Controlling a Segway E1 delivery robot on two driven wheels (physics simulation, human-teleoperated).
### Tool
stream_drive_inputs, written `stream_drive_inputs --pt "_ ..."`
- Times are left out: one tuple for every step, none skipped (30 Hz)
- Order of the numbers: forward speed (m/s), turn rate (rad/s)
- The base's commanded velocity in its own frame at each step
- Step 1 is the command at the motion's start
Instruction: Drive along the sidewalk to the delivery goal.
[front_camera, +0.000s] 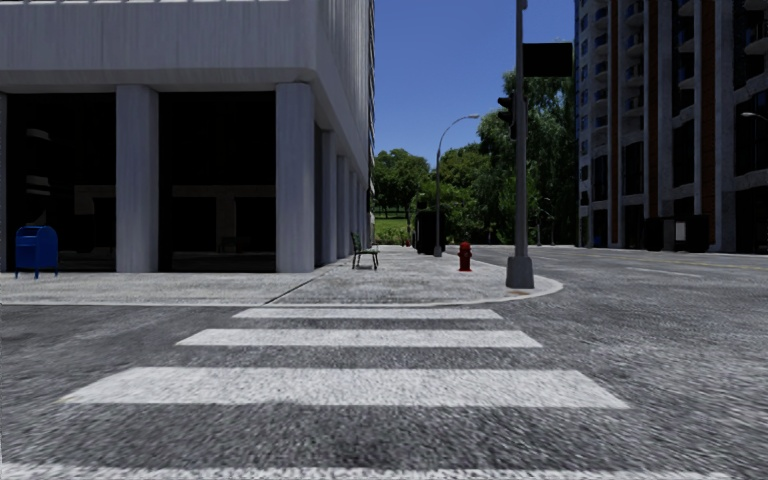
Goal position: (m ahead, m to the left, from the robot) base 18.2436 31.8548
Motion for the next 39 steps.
stream_drive_inputs --pt "2.00 0.00" --pt "2.00 0.00" --pt "2.00 0.00" --pt "2.00 0.00" --pt "2.00 0.00" --pt "2.00 0.00" --pt "2.00 0.00" --pt "2.00 0.00" --pt "2.00 0.00" --pt "2.00 0.00" --pt "2.00 0.00" --pt "2.00 0.00" --pt "2.00 0.00" --pt "2.00 0.00" --pt "2.00 0.00" --pt "2.00 0.00" --pt "2.00 0.00" --pt "2.00 0.00" --pt "2.00 0.00" --pt "2.00 0.00" --pt "2.00 0.00" --pt "2.00 0.00" --pt "2.00 0.00" --pt "2.00 0.00" --pt "2.00 0.00" --pt "2.00 0.00" --pt "2.00 0.00" --pt "2.00 0.00" --pt "2.00 0.00" --pt "2.00 0.00" --pt "2.00 0.00" --pt "2.00 0.00" --pt "2.00 0.00" --pt "2.00 0.00" --pt "2.00 0.00" --pt "2.00 0.00" --pt "2.00 0.00" --pt "2.00 0.00" --pt "2.00 0.00"
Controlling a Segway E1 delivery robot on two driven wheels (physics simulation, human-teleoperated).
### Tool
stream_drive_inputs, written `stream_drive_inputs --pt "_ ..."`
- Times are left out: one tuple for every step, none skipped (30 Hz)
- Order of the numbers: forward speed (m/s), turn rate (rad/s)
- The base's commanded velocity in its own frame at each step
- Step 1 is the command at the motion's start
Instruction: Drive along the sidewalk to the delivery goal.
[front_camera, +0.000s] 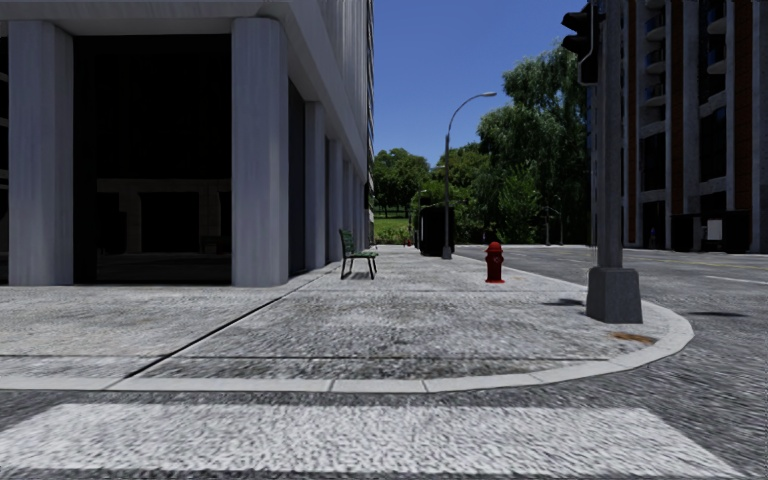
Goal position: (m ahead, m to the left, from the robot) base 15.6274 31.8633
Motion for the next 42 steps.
stream_drive_inputs --pt "2.00 0.00" --pt "2.00 0.00" --pt "2.00 0.00" --pt "2.00 0.00" --pt "2.00 0.00" --pt "2.00 0.00" --pt "2.00 0.08" --pt "2.00 0.15" --pt "2.00 0.18" --pt "1.94 0.28" --pt "1.94 0.28" --pt "1.84 0.34" --pt "1.78 0.35" --pt "1.74 0.36" --pt "1.67 0.38" --pt "1.64 0.39" --pt "1.63 0.40" --pt "1.63 0.42" --pt "1.63 0.42" --pt "1.63 0.45" --pt "1.63 0.45" --pt "1.63 0.46" --pt "1.63 0.46" --pt "1.63 0.47" --pt "1.63 0.47" --pt "1.59 0.48" --pt "1.49 0.49" --pt "1.41 0.51" --pt "1.39 0.53" --pt "1.39 0.56" --pt "1.39 0.57" --pt "1.39 0.57" --pt "1.39 0.57" --pt "1.39 0.57" --pt "1.39 0.59" --pt "1.39 0.62" --pt "1.39 0.63" --pt "1.39 0.66" --pt "1.39 0.68" --pt "1.39 0.68" --pt "1.39 0.69" --pt "1.39 0.73"
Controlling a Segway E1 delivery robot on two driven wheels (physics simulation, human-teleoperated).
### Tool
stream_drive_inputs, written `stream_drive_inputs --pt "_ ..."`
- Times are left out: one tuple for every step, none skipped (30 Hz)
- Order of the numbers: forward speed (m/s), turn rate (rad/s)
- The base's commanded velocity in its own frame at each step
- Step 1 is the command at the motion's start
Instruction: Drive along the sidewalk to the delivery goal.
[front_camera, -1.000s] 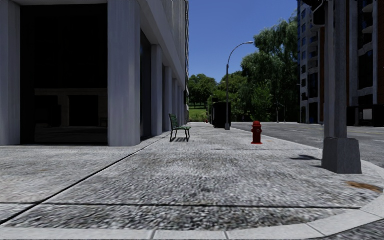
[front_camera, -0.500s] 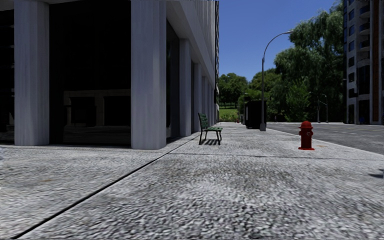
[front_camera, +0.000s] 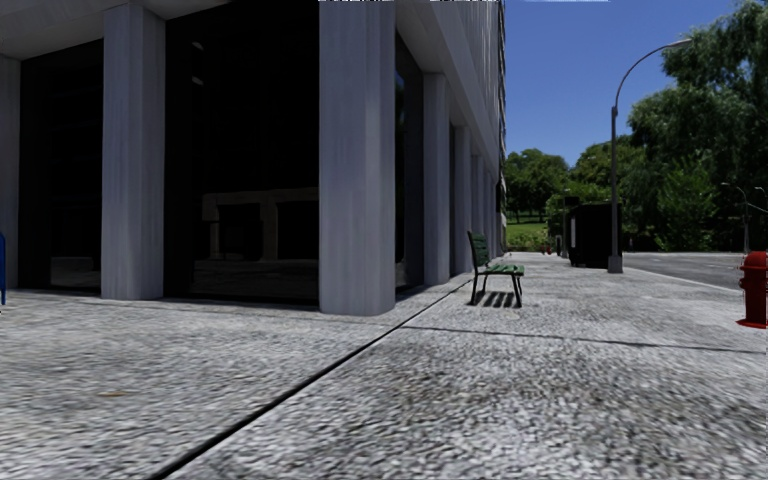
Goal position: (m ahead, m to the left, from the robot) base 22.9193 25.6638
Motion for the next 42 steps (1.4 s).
stream_drive_inputs --pt "1.39 0.75" --pt "1.39 0.76" --pt "1.39 0.76" --pt "1.39 0.76" --pt "1.39 0.76" --pt "1.39 0.76" --pt "1.39 0.76" --pt "1.39 0.76" --pt "1.39 0.76" --pt "1.39 0.76" --pt "1.39 0.77" --pt "1.39 0.77" --pt "1.39 0.77" --pt "1.39 0.77" --pt "1.39 0.77" --pt "1.39 0.78" --pt "1.39 0.78" --pt "1.39 0.78" --pt "1.39 0.78" --pt "1.39 0.78" --pt "1.39 0.78" --pt "1.39 0.78" --pt "1.39 0.78" --pt "1.39 0.78" --pt "1.39 0.78" --pt "1.39 0.78" --pt "1.39 0.78" --pt "1.39 0.78" --pt "1.39 0.78" --pt "1.39 0.78" --pt "1.39 0.78" --pt "1.39 0.78" --pt "1.39 0.78" --pt "1.40 0.78" --pt "1.40 0.78" --pt "1.40 0.78" --pt "1.40 0.78" --pt "1.40 0.78" --pt "1.40 0.78" --pt "1.40 0.78" --pt "1.40 0.78" --pt "1.40 0.78"
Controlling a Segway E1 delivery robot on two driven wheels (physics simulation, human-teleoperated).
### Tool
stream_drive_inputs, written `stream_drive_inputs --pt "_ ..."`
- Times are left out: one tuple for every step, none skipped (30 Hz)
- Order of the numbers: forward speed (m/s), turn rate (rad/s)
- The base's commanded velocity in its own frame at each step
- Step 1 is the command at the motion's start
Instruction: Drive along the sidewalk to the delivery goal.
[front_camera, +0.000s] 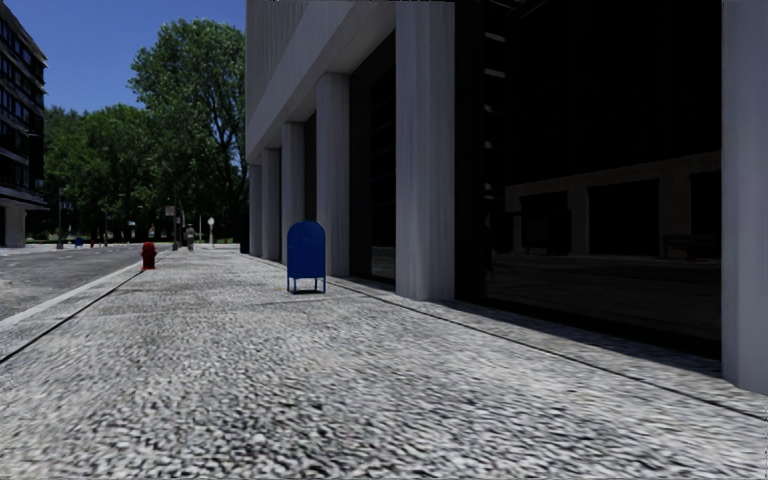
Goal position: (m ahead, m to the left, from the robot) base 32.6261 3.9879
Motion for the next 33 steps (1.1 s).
stream_drive_inputs --pt "1.40 0.78" --pt "1.40 0.78" --pt "1.40 0.78" --pt "1.40 0.75" --pt "1.40 0.71" --pt "1.40 0.70" --pt "1.40 0.70" --pt "1.40 0.68" --pt "1.40 0.65" --pt "1.40 0.64" --pt "1.40 0.63" --pt "1.40 0.59" --pt "1.41 0.56" --pt "2.00 0.00" --pt "2.00 0.00" --pt "2.00 0.00" --pt "2.00 0.00" --pt "2.00 0.00" --pt "2.00 0.00" --pt "2.00 0.00" --pt "2.00 0.00" --pt "2.00 0.00" --pt "2.00 0.00" --pt "2.00 0.00" --pt "2.00 0.00" --pt "2.00 0.00" --pt "2.00 0.00" --pt "2.00 0.00" --pt "2.00 0.00" --pt "2.00 0.00" --pt "2.00 0.00" --pt "2.00 0.00" --pt "2.00 0.00"
